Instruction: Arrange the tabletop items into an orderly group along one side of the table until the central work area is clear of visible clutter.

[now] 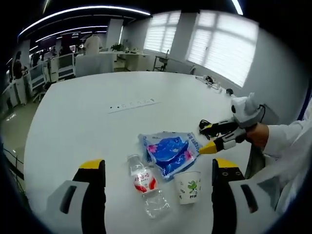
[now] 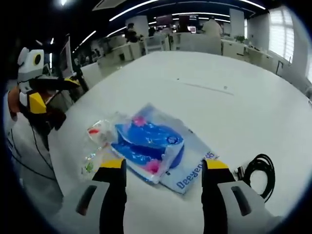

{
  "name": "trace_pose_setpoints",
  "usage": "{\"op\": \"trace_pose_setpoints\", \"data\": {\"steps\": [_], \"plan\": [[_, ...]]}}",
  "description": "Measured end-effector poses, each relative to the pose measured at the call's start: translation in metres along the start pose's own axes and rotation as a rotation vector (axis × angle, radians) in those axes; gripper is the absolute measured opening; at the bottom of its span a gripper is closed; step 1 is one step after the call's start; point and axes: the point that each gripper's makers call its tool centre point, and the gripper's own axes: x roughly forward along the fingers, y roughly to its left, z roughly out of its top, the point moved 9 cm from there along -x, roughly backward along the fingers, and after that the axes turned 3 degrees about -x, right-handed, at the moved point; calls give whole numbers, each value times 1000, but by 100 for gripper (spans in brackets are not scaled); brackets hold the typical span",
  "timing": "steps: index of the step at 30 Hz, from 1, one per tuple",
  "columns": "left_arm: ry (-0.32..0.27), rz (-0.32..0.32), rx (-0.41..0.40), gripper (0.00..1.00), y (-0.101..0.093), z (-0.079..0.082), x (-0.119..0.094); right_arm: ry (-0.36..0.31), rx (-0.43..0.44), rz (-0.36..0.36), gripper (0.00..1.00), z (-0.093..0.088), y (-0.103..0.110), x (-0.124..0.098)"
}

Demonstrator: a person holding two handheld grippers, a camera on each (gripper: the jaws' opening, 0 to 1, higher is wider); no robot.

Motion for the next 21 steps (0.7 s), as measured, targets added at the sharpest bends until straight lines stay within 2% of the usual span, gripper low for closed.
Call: {"op": "trace_pose_setpoints", "data": {"steps": [13,21], "plan": [[20,-3,-25,92,8,-10,8,34,28,-11,39,-7,-2,26],[26,-16,-30,90,10,-11,17,65,82,-22,27,-13,-4,37]]}}
